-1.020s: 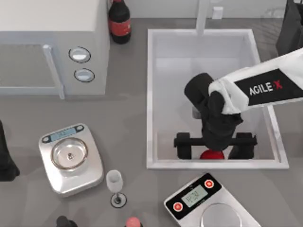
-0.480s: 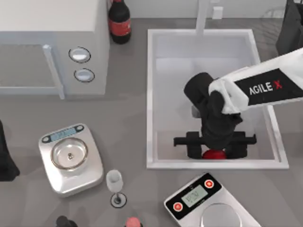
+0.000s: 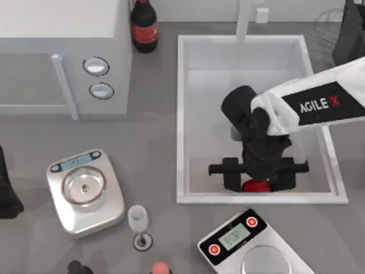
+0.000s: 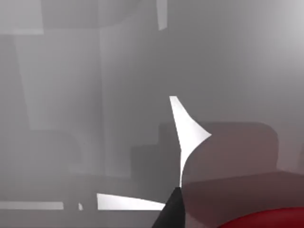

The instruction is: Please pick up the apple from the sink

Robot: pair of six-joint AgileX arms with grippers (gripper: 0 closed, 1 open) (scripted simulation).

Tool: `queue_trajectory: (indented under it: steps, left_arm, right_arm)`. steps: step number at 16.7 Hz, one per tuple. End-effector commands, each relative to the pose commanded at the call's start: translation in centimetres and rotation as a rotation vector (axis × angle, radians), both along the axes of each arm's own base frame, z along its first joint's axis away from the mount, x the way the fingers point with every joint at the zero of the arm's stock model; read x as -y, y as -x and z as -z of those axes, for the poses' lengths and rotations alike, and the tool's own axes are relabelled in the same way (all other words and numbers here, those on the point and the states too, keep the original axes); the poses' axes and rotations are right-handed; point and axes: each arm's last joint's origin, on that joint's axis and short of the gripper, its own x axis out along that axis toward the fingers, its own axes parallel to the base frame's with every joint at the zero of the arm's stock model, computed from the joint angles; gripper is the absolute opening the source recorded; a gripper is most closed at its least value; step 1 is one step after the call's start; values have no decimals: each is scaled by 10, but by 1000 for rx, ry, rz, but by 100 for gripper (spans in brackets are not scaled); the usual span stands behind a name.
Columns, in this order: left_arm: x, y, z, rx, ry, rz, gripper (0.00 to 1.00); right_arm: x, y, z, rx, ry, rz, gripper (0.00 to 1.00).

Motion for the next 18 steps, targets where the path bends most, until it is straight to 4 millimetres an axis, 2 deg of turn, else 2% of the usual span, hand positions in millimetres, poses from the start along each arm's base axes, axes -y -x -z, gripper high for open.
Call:
queue_trajectory:
  steps: [2,5,9,12,14,16,18]
  left_arm:
    - [0,0,0,0,0,0,100]
    - [0,0,0,0,0,0,100]
    - [0,0,0,0,0,0,100]
    - [0,0,0,0,0,0,100]
    - [0,0,0,0,0,0,100]
    - [0,0,0,0,0,0,100]
    - [0,0,0,0,0,0,100]
  right_arm:
    - [-5,-7,-14,5,-3,0,0]
    - [-12,-18,-55,2,-2,0,0]
    - [-14,-20,-134,-31,18,0,0]
    - [-8,-11,-195,-34,20,0,0]
    - [-3,-4,-226,-18,11,0,0]
    - [1,1,-244,-4,2,0,0]
    - [1,2,-246,-2,1,0,0]
